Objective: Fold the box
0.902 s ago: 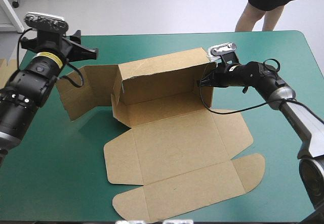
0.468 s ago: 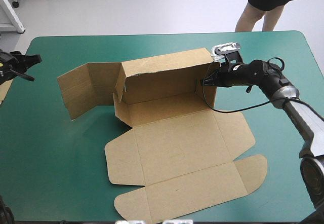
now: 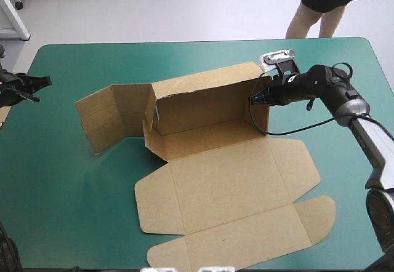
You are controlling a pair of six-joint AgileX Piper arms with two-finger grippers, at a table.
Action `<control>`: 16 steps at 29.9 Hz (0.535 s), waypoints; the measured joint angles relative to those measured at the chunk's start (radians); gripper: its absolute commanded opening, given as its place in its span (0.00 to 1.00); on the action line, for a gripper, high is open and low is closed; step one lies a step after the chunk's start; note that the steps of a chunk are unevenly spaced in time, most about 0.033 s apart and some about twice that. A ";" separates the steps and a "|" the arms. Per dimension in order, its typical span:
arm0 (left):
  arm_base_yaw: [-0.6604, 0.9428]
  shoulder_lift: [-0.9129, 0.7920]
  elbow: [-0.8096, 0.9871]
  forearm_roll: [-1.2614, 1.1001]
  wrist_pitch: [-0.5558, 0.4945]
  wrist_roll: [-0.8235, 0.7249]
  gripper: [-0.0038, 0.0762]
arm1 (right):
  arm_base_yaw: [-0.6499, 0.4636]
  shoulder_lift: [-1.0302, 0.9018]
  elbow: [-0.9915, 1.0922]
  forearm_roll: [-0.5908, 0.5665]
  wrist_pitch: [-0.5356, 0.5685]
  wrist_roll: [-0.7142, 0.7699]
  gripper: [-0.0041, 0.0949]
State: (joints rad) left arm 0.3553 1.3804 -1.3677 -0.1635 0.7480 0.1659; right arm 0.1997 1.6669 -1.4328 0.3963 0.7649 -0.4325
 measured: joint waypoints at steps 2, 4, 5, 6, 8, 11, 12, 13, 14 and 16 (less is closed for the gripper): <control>0.020 0.005 0.039 0.001 -0.005 0.000 0.32 | -0.020 0.001 -0.033 -0.012 0.051 0.012 0.02; 0.036 0.007 0.091 0.001 -0.020 0.000 0.32 | -0.045 0.002 -0.072 -0.015 0.097 0.018 0.02; 0.042 0.007 0.122 -0.009 -0.034 0.000 0.32 | -0.054 0.002 -0.088 -0.015 0.112 0.020 0.02; 0.044 0.007 0.151 -0.022 -0.046 0.002 0.32 | -0.065 0.002 -0.108 -0.016 0.132 0.022 0.02; 0.045 0.007 0.202 -0.068 -0.066 0.025 0.32 | -0.081 0.002 -0.142 -0.017 0.164 0.023 0.02; 0.045 0.007 0.248 -0.141 -0.078 0.082 0.32 | -0.095 0.002 -0.192 -0.023 0.216 0.031 0.02; 0.045 0.007 0.257 -0.154 -0.080 0.096 0.32 | -0.098 0.002 -0.206 -0.025 0.235 0.033 0.02; 0.045 0.007 0.260 -0.158 -0.080 0.105 0.32 | -0.099 0.002 -0.218 -0.030 0.251 0.036 0.03; 0.045 0.007 0.264 -0.166 -0.083 0.112 0.32 | -0.100 0.002 -0.227 -0.035 0.263 0.040 0.02; 0.045 0.007 0.265 -0.181 -0.087 0.119 0.32 | -0.100 0.008 -0.248 -0.045 0.290 0.049 0.02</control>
State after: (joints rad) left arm 0.4004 1.3879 -1.1024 -0.3444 0.6606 0.2849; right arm 0.0996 1.6748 -1.6813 0.3516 1.0551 -0.3833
